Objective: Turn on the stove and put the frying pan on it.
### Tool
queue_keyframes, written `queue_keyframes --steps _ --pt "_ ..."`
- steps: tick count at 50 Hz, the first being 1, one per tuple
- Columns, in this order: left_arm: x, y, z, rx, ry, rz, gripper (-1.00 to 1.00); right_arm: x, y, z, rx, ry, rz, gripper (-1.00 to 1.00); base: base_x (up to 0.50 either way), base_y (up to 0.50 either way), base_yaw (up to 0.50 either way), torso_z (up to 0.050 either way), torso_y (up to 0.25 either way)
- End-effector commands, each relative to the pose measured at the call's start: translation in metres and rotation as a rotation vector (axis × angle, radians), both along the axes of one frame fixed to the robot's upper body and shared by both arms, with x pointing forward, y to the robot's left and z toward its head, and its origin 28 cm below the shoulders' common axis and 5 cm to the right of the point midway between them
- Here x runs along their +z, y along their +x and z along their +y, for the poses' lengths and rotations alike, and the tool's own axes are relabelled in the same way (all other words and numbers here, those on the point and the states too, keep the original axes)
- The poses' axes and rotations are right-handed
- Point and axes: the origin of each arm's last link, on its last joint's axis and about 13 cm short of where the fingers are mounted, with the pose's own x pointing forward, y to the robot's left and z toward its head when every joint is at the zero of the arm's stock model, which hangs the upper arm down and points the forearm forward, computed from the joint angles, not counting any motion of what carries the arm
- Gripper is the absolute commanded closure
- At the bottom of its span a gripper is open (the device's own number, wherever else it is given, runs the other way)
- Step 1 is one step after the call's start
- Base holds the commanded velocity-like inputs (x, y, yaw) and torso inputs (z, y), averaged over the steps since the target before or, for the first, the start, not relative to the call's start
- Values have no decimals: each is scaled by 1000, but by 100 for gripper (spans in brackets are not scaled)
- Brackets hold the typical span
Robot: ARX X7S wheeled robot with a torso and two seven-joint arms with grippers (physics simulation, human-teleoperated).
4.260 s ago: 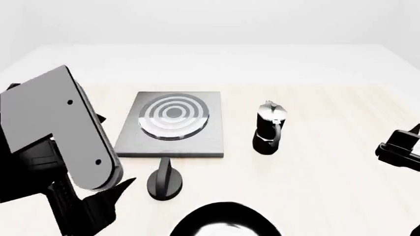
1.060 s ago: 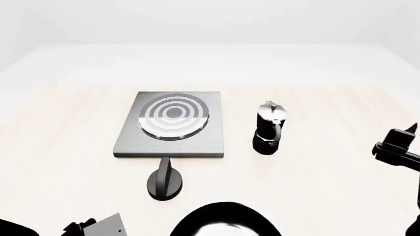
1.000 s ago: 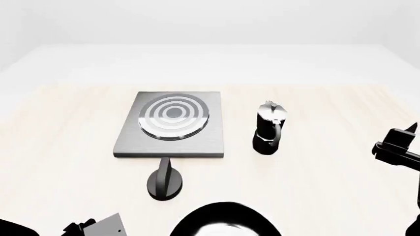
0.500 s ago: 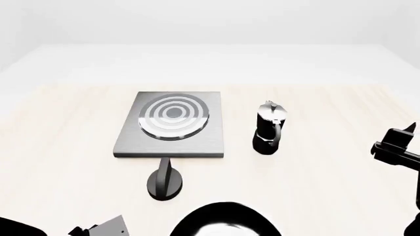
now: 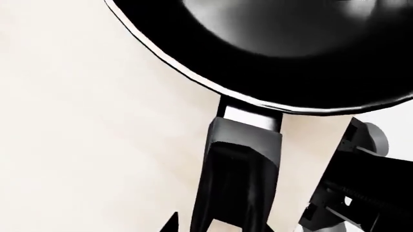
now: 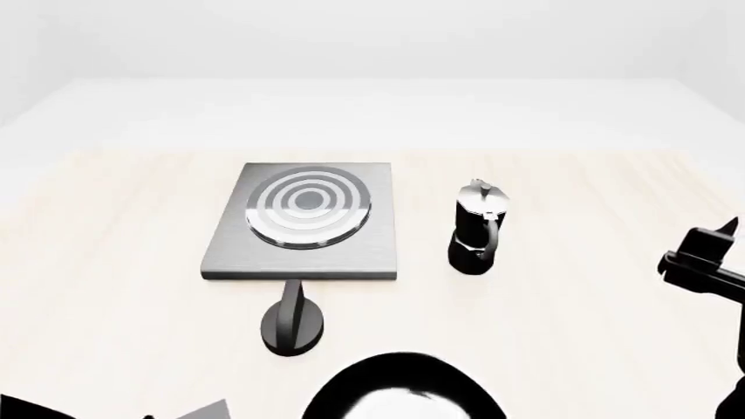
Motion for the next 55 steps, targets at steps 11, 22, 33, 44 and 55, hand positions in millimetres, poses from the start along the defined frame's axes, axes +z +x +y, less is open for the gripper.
queue_keyframes --steps 11,22,33,44,55 --pt "79 -21 -10 -141 -24 -255 100 4 0 0 -2 -7 -4 -100 0 0 0 0 0" --pt "117 -36 -5 -117 -63 -346 100 0 -1 0 0 -5 3 -100 0 0 0 0 0" --pt "146 -37 7 12 -94 -446 100 -1 0 0 -1 -4 7 -100 0 0 0 0 1" --pt "152 -19 13 345 -43 -518 100 1 0 -1 -1 -3 1 -100 0 0 0 0 1" --pt "169 23 2 631 -154 -630 100 0 0 -1 0 -3 1 -100 0 0 0 0 2"
